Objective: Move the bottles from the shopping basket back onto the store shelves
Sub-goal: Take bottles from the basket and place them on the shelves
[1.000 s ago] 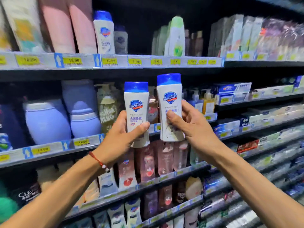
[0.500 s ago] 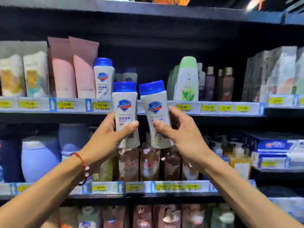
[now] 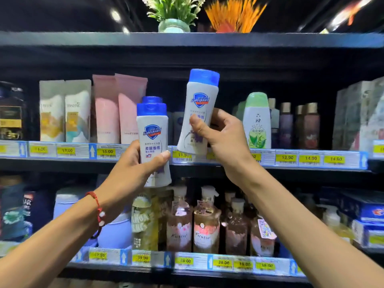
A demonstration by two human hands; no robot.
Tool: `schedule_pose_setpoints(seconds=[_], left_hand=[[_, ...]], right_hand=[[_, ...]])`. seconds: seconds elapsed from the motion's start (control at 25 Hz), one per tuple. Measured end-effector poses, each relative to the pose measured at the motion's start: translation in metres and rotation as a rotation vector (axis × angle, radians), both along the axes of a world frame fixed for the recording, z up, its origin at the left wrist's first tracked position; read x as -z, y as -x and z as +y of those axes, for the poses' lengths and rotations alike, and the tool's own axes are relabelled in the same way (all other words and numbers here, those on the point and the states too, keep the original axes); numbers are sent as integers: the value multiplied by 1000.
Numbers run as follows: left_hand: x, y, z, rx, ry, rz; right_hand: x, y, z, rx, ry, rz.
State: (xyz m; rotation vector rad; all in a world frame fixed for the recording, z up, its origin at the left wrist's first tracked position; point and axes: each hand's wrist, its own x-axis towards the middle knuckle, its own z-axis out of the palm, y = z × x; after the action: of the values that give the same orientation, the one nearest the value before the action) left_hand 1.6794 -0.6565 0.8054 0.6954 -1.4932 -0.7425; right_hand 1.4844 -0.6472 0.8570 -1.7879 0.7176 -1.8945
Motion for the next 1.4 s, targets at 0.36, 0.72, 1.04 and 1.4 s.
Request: schedule_pose_setpoints(seconds=[0.36, 0.72, 1.04, 1.4], left_hand=[[-4, -35, -2, -6, 14, -47], [-7, -38, -5, -1, 44, -28], [-2, -32, -6, -14, 52, -15], [-9, -26, -6, -13, 111, 24]], right_hand=[[-19, -29, -52, 303, 6, 127], [-25, -23, -54, 360, -193, 467], [-26, -30, -67, 500, -240, 615], [19, -2, -12, 762, 294, 796]])
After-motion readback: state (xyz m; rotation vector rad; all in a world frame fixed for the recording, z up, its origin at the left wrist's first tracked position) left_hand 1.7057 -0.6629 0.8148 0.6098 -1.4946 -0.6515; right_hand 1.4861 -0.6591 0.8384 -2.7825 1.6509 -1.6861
